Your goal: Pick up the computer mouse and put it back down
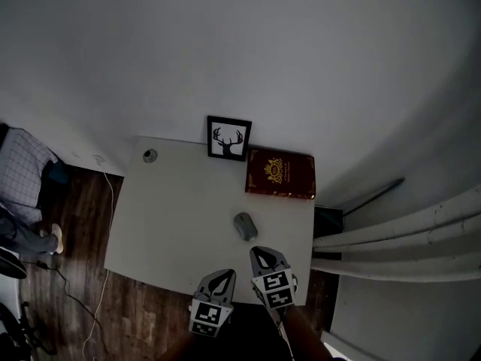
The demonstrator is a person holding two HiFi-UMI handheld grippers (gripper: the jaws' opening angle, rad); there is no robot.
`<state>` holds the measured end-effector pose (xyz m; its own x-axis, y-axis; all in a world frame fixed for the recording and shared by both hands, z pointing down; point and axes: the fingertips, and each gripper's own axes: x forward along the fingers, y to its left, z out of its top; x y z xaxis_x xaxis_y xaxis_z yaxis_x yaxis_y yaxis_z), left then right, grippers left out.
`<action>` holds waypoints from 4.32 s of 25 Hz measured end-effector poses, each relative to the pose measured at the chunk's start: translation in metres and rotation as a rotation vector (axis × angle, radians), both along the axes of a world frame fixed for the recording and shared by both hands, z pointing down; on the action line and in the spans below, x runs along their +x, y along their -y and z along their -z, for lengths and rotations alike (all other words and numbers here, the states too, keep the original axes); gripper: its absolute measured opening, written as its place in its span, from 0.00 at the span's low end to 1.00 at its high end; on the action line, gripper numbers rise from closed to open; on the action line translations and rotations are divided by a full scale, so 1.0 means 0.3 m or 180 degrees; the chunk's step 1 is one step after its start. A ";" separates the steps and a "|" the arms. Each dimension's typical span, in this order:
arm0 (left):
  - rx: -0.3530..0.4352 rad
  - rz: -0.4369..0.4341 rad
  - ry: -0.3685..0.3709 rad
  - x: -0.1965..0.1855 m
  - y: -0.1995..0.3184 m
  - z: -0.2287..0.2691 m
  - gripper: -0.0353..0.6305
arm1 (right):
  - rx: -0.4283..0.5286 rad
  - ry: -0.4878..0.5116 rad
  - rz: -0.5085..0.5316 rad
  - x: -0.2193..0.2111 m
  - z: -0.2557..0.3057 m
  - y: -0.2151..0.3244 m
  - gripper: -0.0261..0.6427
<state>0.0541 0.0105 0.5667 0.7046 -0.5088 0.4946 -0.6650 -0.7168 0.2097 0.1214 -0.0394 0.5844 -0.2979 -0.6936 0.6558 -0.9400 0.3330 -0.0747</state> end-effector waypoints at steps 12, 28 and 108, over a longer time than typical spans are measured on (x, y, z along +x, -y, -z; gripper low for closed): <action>-0.0116 0.0163 0.0234 -0.015 0.097 -0.080 0.06 | -0.0409 0.0132 0.0122 0.042 -0.189 0.150 0.28; -0.0333 0.0511 0.0415 -0.051 0.136 -0.158 0.06 | -0.1080 0.0264 0.0242 0.061 -0.459 0.241 0.42; 0.0485 -0.2592 0.1673 0.074 0.300 -0.408 0.39 | 0.0392 -0.1702 0.2450 -0.117 -0.388 0.072 0.24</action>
<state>0.0764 -0.0795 0.6891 0.5771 -0.0494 0.8151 0.0625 -0.9926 -0.1045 0.0863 -0.0610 0.7008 -0.3836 -0.5051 0.7732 -0.3580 0.8531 0.3796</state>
